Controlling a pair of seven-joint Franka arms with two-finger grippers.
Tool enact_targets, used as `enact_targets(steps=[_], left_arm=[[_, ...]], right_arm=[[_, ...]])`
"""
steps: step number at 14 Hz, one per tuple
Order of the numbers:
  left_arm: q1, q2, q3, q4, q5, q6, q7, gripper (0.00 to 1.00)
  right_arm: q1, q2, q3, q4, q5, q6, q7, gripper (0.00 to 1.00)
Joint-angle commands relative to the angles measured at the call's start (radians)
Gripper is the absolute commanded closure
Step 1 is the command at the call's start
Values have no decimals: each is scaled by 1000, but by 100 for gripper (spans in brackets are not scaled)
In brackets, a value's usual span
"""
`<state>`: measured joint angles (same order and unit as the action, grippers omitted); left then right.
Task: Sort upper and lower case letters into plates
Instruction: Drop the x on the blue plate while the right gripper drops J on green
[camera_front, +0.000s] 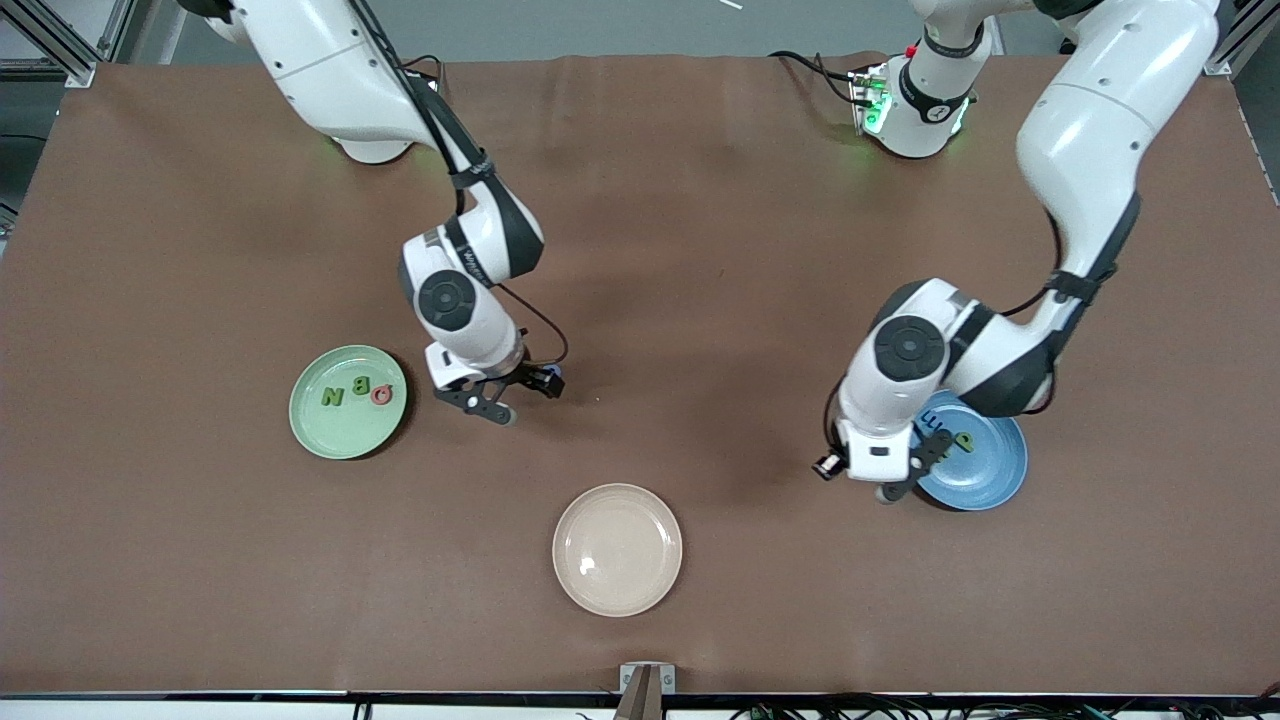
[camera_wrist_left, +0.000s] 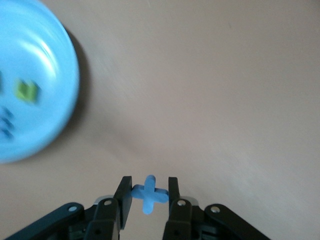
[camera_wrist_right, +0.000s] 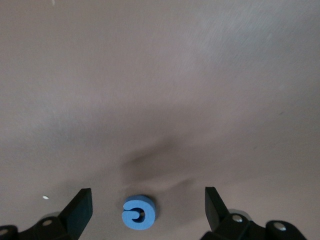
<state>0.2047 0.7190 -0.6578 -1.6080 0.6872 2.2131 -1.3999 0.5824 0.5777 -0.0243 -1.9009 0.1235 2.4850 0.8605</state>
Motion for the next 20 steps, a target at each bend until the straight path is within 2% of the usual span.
enact_targets(steps=[1,8,13,14,17,18,19,20], left_arm=[[96,-47,-11,-41,2,-35,146,97],[252,-15,-10,-61,0,-30,473,95],[280,11,-6,-69,0,-30,486,91],[285,11,-6,-72,0,-30,486,87],[288,16,-5,-85,0,-30,486,84],[288,20,-2,-90,0,-30,487,82],[298,20,-2,-90,0,-30,486,75],[303,20,-2,-90,0,-30,487,55]], right_arm=[[25,-1,-19,-4,-31,8,51,14],[60,8,-23,-49,-45,63,98,20],[77,17,-23,-50,-45,83,123,29],[77,17,-23,-50,-45,83,123,34],[77,17,-22,-50,-45,81,123,64],[76,17,-22,-50,-45,78,123,65],[73,17,-23,-49,-45,74,121,71],[65,16,-23,-49,-45,71,120,79]])
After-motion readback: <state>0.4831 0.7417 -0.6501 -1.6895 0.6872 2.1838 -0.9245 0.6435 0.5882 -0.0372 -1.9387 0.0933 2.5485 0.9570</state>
